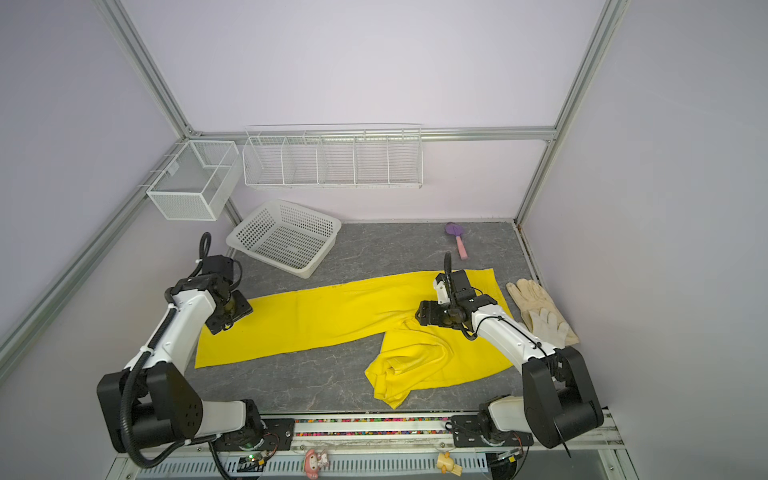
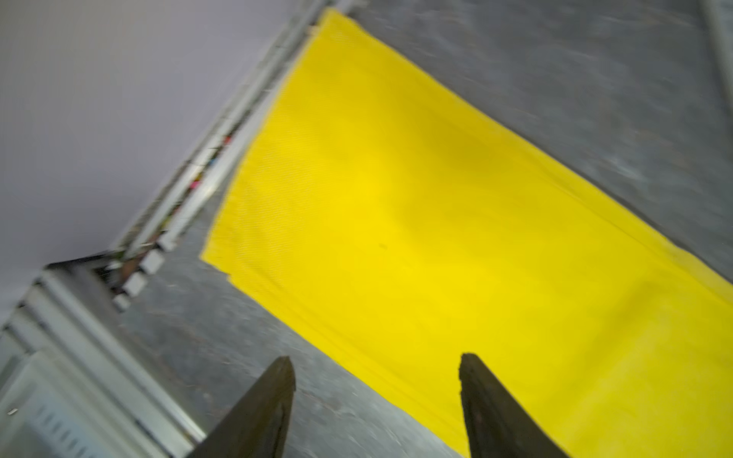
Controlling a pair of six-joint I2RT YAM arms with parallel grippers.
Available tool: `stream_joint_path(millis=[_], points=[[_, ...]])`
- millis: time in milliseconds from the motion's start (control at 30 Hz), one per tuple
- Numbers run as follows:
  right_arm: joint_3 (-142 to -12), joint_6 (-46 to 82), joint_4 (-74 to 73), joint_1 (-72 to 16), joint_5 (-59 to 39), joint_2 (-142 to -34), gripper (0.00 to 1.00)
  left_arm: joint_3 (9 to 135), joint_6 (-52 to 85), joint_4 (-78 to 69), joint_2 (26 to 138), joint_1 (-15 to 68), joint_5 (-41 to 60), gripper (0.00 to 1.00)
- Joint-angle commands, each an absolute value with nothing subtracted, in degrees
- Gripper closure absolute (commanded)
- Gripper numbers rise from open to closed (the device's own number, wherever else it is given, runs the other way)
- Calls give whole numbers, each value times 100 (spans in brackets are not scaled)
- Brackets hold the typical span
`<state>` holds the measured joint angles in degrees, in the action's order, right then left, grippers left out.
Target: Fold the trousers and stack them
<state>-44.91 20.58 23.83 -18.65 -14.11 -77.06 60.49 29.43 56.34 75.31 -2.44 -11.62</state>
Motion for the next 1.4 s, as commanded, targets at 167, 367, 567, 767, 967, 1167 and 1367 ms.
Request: stream_joint_path(millis=[167,367,567,767,967,1167,1367], points=[[-4570,1718,2562,-1257,-1890,-7867,14,5803,4543,4696,7046,3082,-45,30],[-4605,1715,2363,-1020,-2103,-8163,13,5704,4793,3355,7764,4975,364,30],[-4436,1820,2254,-1011,-2184,-8091,15,5619,4579,2466,8555,6002,1150,30],[-4188,1881,2423,-1019,-2197,-7720,15,5571,4119,2348,9221,6414,1374,30],[-3822,1992,2542,-1037,-2176,-7324,15,5557,3962,2171,9585,6451,1295,37],[-3593,2081,2408,-1071,-1973,-7436,17,5959,3853,2183,9721,6433,1323,80],[-3491,2190,2316,-1090,-1416,-7653,19,6333,3797,3217,8984,6241,942,100]])
